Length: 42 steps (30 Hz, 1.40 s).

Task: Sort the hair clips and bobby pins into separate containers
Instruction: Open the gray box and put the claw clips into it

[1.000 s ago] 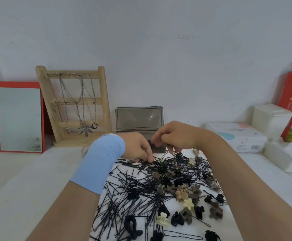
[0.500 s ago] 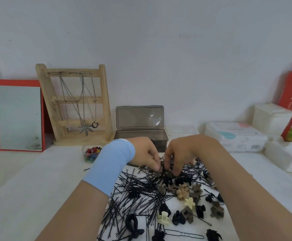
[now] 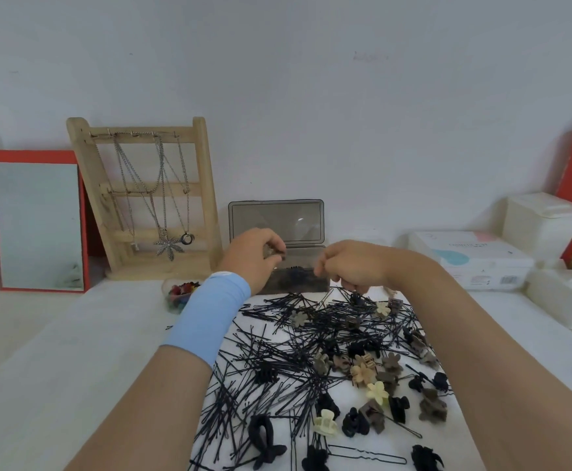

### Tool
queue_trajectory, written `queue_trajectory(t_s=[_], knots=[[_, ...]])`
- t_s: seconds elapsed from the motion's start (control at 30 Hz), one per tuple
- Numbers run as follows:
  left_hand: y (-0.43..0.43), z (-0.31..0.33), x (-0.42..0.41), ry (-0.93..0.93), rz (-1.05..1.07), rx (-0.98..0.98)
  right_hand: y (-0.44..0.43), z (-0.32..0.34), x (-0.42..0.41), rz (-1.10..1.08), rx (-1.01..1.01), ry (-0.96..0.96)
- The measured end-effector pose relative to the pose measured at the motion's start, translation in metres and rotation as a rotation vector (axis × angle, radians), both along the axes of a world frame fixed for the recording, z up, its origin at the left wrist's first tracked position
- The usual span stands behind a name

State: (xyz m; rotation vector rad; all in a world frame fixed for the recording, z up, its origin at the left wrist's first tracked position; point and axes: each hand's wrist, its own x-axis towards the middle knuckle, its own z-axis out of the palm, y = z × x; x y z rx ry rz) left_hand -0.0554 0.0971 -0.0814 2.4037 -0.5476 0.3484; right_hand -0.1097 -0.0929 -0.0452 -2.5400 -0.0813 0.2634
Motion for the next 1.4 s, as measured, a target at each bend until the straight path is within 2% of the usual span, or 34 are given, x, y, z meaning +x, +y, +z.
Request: queue_trajectory(t_s=[0.07, 0.2, 0.3, 0.37, 0.43, 0.5, 0.6, 0.7, 0.77, 0.87, 1.0, 1.1, 1.2, 1.27, 1.4], knots=[[0.000, -0.001, 0.001, 0.046, -0.021, 0.043, -0.001, -0.001, 0.005, -0.043, 0.093, -0.147], [0.001, 0.001, 0.000, 0.054, -0.072, 0.112, -0.003, -0.015, 0.018, -0.077, 0.092, -0.409], [-0.002, 0.012, -0.007, 0.004, -0.103, 0.092, -0.004, -0.020, 0.020, -0.102, 0.186, -0.437], [-0.006, 0.021, -0.014, 0.081, -0.173, 0.137, -0.008, -0.015, 0.019, -0.140, 0.264, -0.472], [-0.012, 0.028, -0.023, 0.203, -0.253, 0.269, -0.014, -0.008, 0.017, -0.141, 0.187, -0.498], [-0.018, 0.027, -0.029, 0.275, -0.279, 0.419, -0.022, -0.001, 0.012, -0.108, -0.002, -0.419], [-0.025, 0.020, -0.032, 0.320, -0.246, 0.585, -0.029, 0.000, 0.004, -0.049, -0.200, -0.146], [-0.029, 0.013, -0.032, 0.319, -0.239, 0.650, -0.029, -0.007, 0.003, -0.004, -0.332, -0.072], [-0.030, 0.012, -0.031, 0.302, -0.230, 0.620, -0.028, -0.016, 0.005, 0.005, -0.415, -0.065], [-0.029, 0.016, -0.031, 0.284, -0.234, 0.444, -0.031, -0.024, 0.007, -0.011, -0.443, -0.076], [-0.024, 0.020, -0.021, -0.006, -0.170, 0.144, -0.033, -0.011, 0.005, -0.016, -0.271, -0.136], [-0.016, 0.017, -0.012, -0.129, -0.049, -0.032, -0.029, -0.002, 0.006, -0.021, -0.108, -0.214], [-0.007, 0.006, -0.003, -0.096, 0.036, -0.074, -0.017, -0.011, 0.013, -0.092, 0.064, -0.395], [-0.002, -0.002, 0.000, -0.024, 0.045, -0.033, -0.009, -0.019, 0.019, -0.132, 0.201, -0.478], [-0.002, -0.006, 0.000, -0.028, 0.026, 0.028, -0.012, -0.023, 0.020, -0.141, 0.214, -0.499]])
